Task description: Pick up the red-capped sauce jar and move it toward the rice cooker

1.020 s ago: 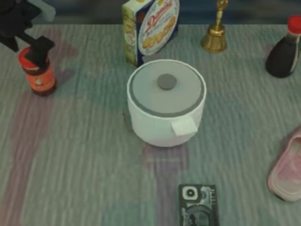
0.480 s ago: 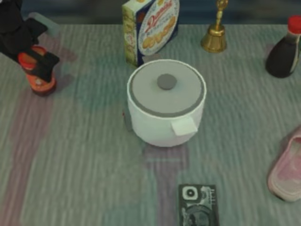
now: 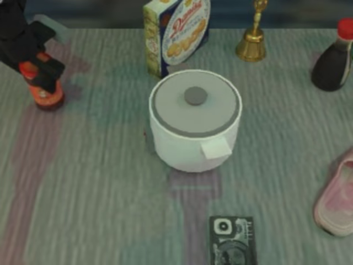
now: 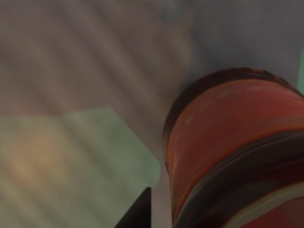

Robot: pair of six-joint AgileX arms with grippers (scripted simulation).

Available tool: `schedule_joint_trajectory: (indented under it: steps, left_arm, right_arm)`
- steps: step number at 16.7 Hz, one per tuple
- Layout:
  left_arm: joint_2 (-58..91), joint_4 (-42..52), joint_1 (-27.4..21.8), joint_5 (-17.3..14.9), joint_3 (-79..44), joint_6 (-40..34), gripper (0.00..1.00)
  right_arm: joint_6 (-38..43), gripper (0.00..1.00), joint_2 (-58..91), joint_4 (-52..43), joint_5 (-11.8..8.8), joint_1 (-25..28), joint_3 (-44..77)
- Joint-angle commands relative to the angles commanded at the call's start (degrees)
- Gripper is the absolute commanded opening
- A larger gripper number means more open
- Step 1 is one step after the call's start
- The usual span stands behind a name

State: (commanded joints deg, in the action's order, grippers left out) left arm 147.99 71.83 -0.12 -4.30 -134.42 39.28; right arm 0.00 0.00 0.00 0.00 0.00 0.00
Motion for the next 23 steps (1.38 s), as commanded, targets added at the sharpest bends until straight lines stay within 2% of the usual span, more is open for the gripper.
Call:
schedule_joint_trajectory:
  steps: [7, 18, 23]
  left_arm:
    - [0.00, 0.00, 0.00, 0.00, 0.00, 0.00, 0.02]
    - [-0.88, 0.00, 0.12, 0.05, 0.88, 0.02, 0.00]
    - [-13.23, 0.50, 0.72, 0.23, 12.64, 0.05, 0.00]
  right_arm:
    - [0.00, 1.00, 0.00, 0.00, 0.00, 0.00, 0.00]
    - [0.00, 1.00, 0.00, 0.00, 0.00, 0.00, 0.00]
    - [0.00, 1.00, 0.00, 0.00, 0.00, 0.00, 0.00]
